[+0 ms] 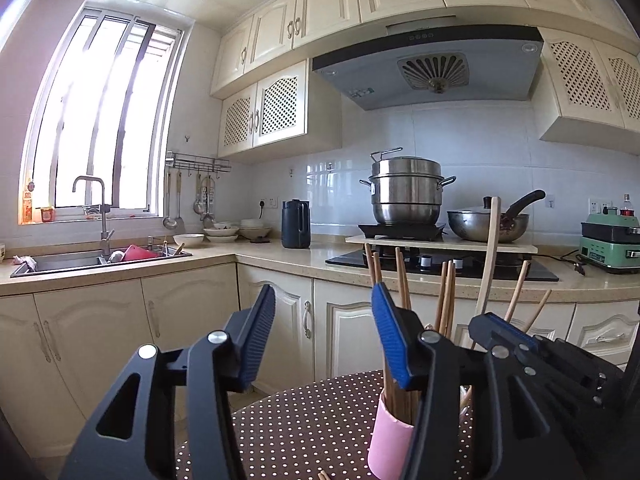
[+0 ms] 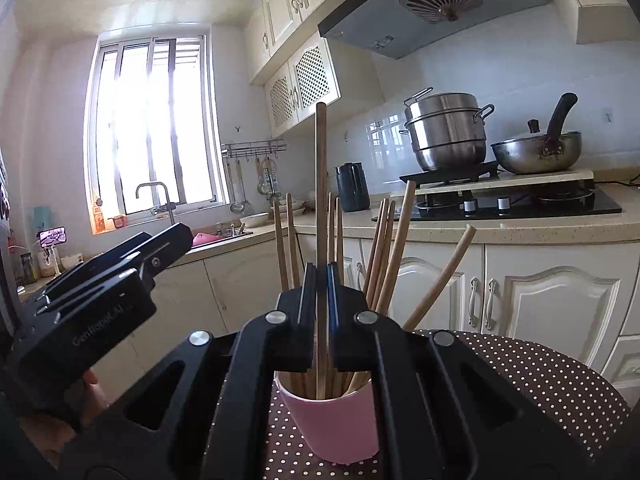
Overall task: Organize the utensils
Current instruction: 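Open both grippers to release the chopsticks into the pink cup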
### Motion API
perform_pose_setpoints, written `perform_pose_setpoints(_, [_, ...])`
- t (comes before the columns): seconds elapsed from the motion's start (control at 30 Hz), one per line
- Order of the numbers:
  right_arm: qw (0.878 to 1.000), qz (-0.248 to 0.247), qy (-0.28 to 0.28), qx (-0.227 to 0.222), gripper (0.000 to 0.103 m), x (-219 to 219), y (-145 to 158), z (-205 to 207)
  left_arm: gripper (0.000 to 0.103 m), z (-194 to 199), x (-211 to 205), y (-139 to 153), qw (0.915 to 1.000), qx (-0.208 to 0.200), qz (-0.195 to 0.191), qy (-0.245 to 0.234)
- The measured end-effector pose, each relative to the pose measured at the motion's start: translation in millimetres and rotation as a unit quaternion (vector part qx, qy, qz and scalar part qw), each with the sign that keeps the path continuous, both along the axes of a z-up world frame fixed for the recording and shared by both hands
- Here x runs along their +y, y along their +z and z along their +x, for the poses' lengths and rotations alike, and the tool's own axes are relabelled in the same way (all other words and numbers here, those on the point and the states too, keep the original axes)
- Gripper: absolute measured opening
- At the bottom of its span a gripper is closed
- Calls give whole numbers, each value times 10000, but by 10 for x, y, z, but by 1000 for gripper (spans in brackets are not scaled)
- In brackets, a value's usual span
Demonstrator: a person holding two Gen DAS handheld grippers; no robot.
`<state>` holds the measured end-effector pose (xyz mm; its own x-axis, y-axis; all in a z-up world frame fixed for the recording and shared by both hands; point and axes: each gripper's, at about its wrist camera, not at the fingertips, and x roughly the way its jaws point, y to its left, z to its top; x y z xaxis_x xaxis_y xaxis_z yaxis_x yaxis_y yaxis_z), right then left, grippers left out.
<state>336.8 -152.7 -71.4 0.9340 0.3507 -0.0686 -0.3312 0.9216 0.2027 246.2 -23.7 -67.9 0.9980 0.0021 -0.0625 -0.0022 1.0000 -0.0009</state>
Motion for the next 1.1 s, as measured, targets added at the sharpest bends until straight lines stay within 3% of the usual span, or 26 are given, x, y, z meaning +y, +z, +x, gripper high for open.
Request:
perform_pose_setpoints(0.13, [9999,73,-26,81,9,-3,12,-32,53,-65,56,39,9999,32,-129,-26])
perform_pose_setpoints(0.2, [9999,69,-68,71,25,-1,48,-71,53,-106,88,63,9999,37,-162,-18])
perform_pose_setpoints(0.23, [9999,62,-87,35,50,-2,65,-96,54,-121,100,73,9998,44,-169,-15])
perform_pose_setpoints(0.27, [9999,73,-114,-28,59,-1,89,-135,54,-137,118,91,9998,68,-210,-30])
perform_pose_setpoints(0.37, [9999,63,-95,-120,59,17,161,-225,54,-199,180,132,9991,118,-382,-102])
perform_pose_setpoints(1.1, [9978,-134,54,-650,59,216,659,-1118,55,-1068,375,466,9996,9,-240,124])
